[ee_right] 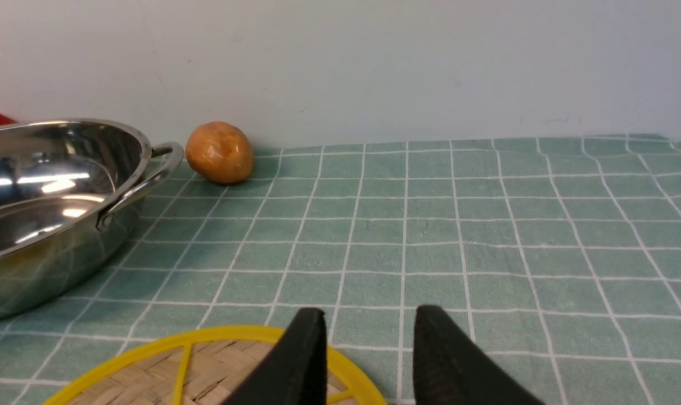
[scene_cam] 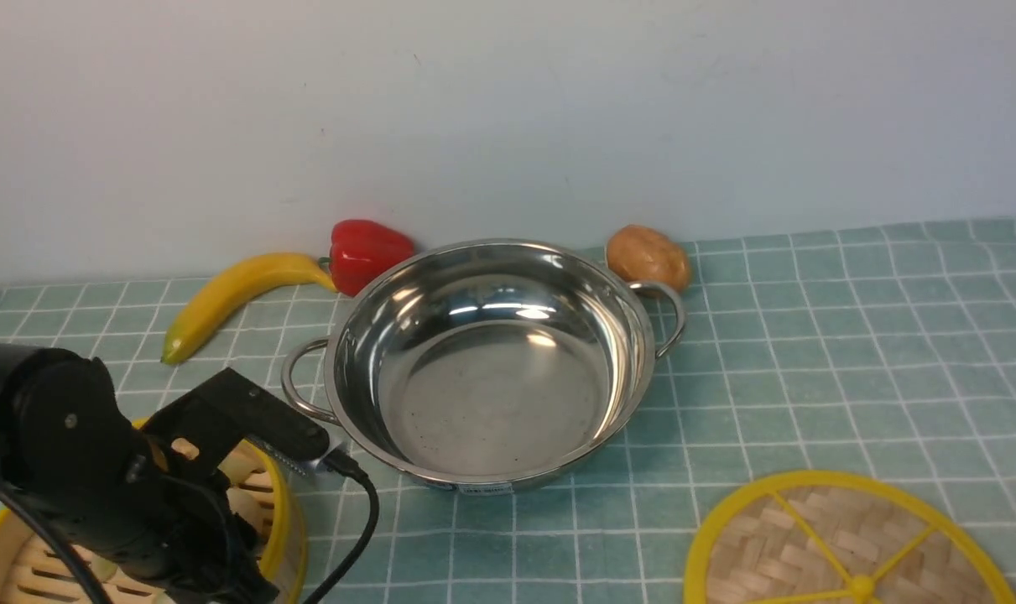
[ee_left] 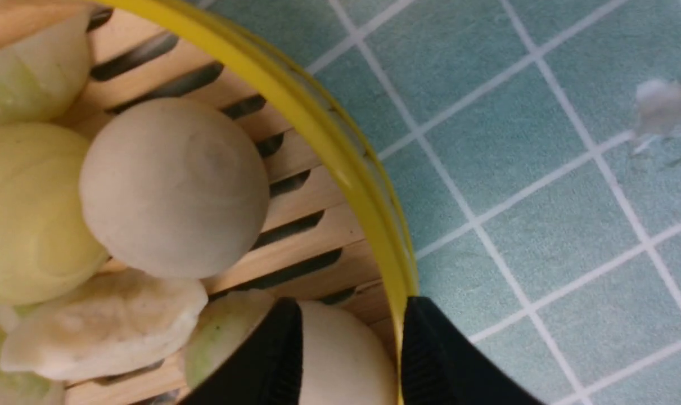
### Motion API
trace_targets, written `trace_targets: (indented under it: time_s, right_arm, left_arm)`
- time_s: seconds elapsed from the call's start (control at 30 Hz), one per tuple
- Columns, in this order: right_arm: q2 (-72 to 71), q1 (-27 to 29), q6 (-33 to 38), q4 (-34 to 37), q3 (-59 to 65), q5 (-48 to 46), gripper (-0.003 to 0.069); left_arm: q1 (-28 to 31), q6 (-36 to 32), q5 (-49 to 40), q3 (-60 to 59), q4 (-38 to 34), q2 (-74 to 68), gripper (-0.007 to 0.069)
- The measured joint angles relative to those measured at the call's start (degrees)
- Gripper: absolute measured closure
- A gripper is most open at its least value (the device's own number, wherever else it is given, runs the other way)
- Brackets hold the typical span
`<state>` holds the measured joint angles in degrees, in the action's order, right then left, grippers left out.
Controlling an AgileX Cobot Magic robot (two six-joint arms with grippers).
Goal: Place the steamer in the pot on the blue tablecloth, and put the lid on the steamer.
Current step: 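Grasp the rim of the steamer basket holding the buns with the left gripper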
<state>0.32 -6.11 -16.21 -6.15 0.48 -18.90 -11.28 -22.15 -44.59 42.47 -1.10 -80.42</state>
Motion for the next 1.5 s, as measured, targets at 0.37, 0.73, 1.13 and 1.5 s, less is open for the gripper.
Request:
trace_targets:
  time_s: [0.37,0.73,1.13,1.5]
  right_arm:
    - [0.0,0.0,0.0,0.0,0.0,0.0,0.0419]
    - [0.0,0.0,0.0,0.0,0.0,0.0,0.0419]
    - [0.0,0.0,0.0,0.0,0.0,0.0,0.0419]
    - [0.0,0.0,0.0,0.0,0.0,0.0,0.0419]
  left_arm:
    - [0.0,2.4,0.96,0.06,-5.31,-1.48,0.0382]
    - [0.0,3.62,4.5,0.06,-5.54,-9.26,0.0382]
    - [0.0,3.55,4.29,0.17,-5.81,-11.32,0.0599]
    - [-0.11,1.03,-0.94,4.36,-4.97,-8.2,0.0599]
